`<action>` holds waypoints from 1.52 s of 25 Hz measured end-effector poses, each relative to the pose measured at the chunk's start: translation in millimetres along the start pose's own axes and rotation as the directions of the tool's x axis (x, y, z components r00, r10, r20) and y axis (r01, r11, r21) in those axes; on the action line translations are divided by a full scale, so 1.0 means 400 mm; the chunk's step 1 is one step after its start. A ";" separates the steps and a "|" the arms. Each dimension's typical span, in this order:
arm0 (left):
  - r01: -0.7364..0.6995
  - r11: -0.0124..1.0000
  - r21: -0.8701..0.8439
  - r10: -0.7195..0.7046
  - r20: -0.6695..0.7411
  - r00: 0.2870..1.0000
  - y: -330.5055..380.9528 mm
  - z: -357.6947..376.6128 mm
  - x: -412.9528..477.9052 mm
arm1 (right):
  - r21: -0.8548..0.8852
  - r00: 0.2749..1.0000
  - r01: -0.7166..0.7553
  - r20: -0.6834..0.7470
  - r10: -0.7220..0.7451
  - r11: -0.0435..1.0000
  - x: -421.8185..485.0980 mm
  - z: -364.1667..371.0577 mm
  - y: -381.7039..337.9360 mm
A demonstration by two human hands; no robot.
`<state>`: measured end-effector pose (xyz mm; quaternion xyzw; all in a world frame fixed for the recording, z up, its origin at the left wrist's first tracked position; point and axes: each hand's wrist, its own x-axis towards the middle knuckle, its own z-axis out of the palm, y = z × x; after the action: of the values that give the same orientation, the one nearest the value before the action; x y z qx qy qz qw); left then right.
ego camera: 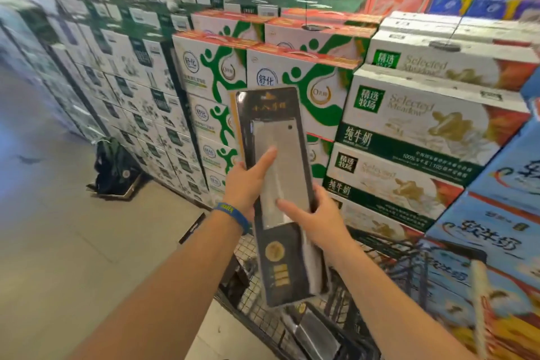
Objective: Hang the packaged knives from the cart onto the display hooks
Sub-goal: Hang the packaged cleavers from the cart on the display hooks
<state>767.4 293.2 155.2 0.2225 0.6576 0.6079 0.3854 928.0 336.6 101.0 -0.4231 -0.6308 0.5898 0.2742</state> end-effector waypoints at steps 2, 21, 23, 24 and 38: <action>-0.002 0.998 -0.055 0.009 0.131 0.991 0.048 -0.017 -0.004 | 0.115 0.998 0.068 0.004 -0.069 0.991 0.023 -0.002 -0.020; -0.229 0.949 0.218 0.267 -0.164 0.950 -0.067 -0.171 0.017 | 0.281 0.913 0.190 -0.403 -0.064 0.941 -0.010 -0.084 -0.007; -0.275 0.910 0.311 0.322 -0.109 0.940 -0.063 -0.165 0.046 | 0.186 0.871 0.173 -0.487 -0.062 0.967 -0.038 -0.121 0.008; -0.284 0.901 0.328 0.318 -0.055 0.946 -0.065 -0.145 0.061 | 0.143 0.840 0.155 -0.540 -0.054 0.977 -0.056 -0.139 0.020; -0.276 0.943 0.185 0.031 0.778 0.628 -0.193 0.450 -0.346 | 0.131 -0.075 -0.012 -0.989 0.130 0.991 -0.853 -0.333 0.107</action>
<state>1004.7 288.3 119.7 0.5677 0.4916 0.3852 0.5364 1217.2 110.0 131.8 -0.7404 -0.1818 0.1305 0.6338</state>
